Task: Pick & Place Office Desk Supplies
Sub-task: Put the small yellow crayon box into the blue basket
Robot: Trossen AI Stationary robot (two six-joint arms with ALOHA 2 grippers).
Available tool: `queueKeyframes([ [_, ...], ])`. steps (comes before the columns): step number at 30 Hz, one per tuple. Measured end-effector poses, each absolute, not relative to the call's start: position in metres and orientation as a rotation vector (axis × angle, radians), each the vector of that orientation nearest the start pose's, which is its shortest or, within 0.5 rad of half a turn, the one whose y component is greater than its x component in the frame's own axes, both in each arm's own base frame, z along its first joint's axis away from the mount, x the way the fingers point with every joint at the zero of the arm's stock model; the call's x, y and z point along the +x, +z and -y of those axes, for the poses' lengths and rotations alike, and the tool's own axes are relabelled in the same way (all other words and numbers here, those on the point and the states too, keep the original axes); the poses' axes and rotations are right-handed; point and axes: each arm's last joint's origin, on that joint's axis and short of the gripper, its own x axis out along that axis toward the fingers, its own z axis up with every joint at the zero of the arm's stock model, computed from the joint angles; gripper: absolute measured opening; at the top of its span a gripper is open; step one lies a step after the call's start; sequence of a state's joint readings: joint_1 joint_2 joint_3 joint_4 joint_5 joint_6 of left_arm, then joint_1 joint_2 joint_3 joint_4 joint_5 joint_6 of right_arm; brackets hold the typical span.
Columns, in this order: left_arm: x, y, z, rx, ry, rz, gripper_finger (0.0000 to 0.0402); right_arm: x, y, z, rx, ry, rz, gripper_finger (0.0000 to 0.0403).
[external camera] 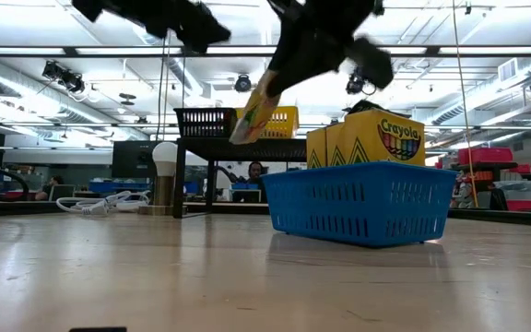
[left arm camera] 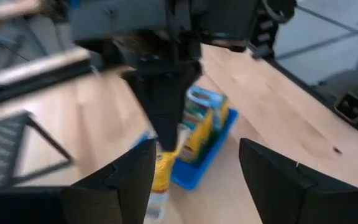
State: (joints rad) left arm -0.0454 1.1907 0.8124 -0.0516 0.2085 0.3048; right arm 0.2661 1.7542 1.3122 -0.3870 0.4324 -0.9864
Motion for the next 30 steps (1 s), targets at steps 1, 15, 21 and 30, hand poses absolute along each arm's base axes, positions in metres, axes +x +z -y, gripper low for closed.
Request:
queueKeyframes([
  [1, 0.254, 0.28, 0.017, 0.268, -0.304, -0.366, 0.0234, 0.368, 0.249, -0.088, -1.187, 0.251, -0.831, 0.0025],
  [15, 0.223, 0.274, 0.007, 0.294, -0.012, -0.262, 0.0231, 0.36, 0.302, -0.071, -0.781, 0.405, -0.975, 0.0025],
  [21, 0.208, 0.247, 0.003, 0.272, 0.086, -0.213, 0.0229, 0.361, 0.297, -0.067, -0.722, 0.441, -1.004, 0.0025],
  [30, 0.193, 0.237, 0.001, 0.253, 0.153, -0.158, 0.0228, 0.362, 0.291, -0.056, -0.592, 0.485, -1.048, 0.0025],
])
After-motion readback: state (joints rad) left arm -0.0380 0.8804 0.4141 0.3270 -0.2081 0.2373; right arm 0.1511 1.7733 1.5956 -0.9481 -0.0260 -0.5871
